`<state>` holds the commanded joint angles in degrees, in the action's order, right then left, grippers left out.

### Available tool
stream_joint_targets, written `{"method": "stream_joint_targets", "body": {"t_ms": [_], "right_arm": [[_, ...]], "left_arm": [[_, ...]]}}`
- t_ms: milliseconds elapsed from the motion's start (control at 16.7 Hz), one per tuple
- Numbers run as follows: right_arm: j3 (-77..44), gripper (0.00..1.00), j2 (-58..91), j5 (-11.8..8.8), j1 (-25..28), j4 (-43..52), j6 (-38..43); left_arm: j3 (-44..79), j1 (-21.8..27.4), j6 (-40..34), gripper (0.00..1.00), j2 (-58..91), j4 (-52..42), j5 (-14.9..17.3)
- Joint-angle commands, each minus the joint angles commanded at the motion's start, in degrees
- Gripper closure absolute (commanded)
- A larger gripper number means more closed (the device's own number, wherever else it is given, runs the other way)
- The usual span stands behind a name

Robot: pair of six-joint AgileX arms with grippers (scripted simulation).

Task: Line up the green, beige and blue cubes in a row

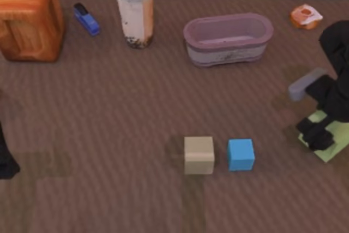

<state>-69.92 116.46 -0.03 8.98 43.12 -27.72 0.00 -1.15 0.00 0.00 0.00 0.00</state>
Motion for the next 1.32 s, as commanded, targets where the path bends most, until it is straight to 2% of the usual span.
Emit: {"method": "stream_joint_targets", "body": {"t_ms": [360, 780, 1020, 1320], "right_arm": [[-5.6, 1.0, -5.6, 0.0, 0.3, 11.6, 0.0], [-7.8, 1.0, -4.6, 0.0, 1.4, 12.9, 2.0], [-18.0, 1.0, 1.8, 0.1, 7.9, 17.5, 12.8], [-37.2, 1.0, 13.4, 0.2, 20.2, 26.3, 37.5]], "left_arm": [[0.0, 0.0, 0.0, 0.0, 0.0, 0.0, 0.0], [0.0, 0.0, 0.0, 0.0, 0.0, 0.0, 0.0], [0.0, 0.0, 0.0, 0.0, 0.0, 0.0, 0.0], [0.0, 0.0, 0.0, 0.0, 0.0, 0.0, 0.0]]}}
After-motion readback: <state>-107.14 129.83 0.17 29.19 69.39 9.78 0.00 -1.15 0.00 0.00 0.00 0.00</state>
